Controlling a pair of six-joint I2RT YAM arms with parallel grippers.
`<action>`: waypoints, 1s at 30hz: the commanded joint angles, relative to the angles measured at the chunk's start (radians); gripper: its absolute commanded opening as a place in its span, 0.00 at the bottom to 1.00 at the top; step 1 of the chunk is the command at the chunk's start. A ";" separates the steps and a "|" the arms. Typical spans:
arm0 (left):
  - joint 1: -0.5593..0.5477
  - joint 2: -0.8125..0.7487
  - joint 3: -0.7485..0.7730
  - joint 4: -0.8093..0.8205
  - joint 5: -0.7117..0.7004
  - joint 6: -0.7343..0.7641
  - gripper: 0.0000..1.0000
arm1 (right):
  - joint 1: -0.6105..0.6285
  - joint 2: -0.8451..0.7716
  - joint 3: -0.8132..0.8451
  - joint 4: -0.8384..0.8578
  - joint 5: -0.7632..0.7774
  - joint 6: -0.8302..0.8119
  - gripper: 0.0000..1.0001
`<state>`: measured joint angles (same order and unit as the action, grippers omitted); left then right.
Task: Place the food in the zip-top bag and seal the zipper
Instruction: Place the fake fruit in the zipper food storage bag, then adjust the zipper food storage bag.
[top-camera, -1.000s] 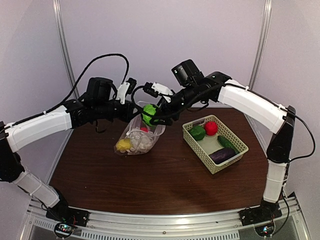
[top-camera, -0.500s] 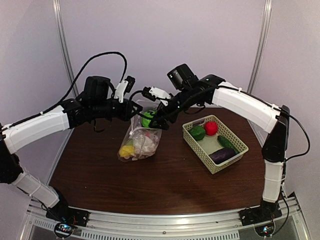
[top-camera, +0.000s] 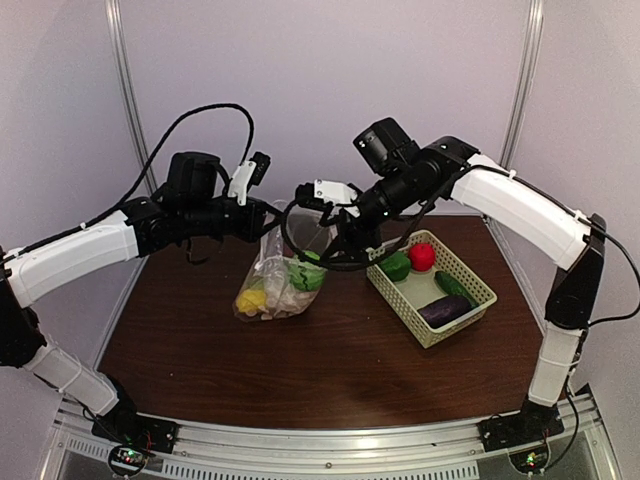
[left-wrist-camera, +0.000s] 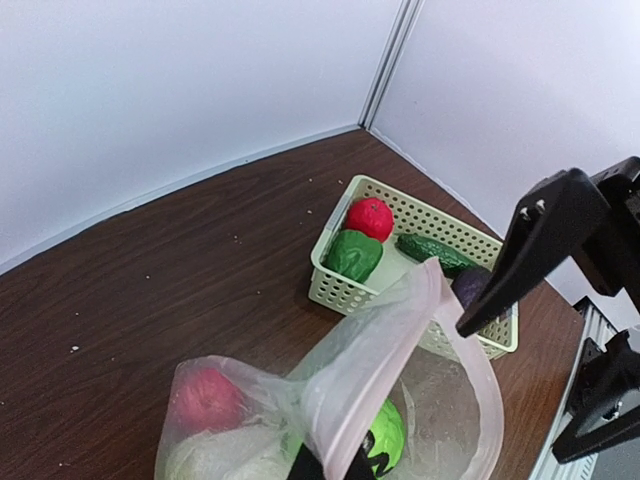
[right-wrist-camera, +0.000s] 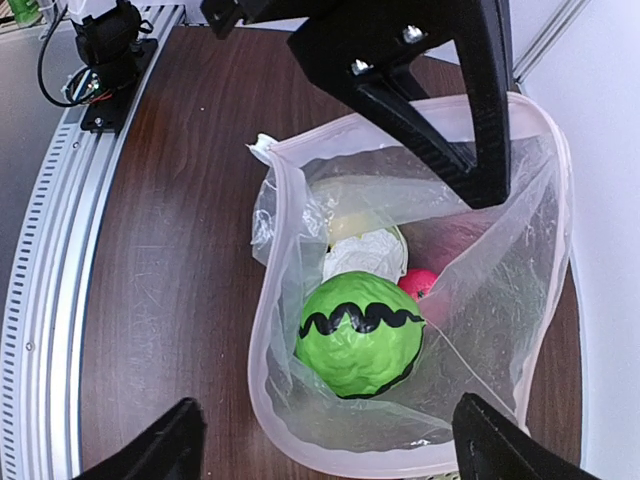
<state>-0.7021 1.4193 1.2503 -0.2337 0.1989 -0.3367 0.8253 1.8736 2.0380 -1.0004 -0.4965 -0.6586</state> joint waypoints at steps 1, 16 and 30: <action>0.007 -0.006 0.002 0.059 0.032 -0.005 0.00 | 0.015 -0.011 -0.045 -0.012 0.041 -0.133 0.80; 0.009 -0.002 0.010 0.049 0.040 -0.002 0.00 | 0.104 0.001 -0.145 0.067 0.263 -0.245 0.39; 0.223 0.217 0.451 -0.364 0.038 -0.003 0.00 | 0.084 -0.015 0.116 0.191 0.332 -0.133 0.00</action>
<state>-0.5404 1.6634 1.7687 -0.5751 0.2386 -0.3275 0.9226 1.8679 2.1315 -0.8486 -0.1772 -0.8337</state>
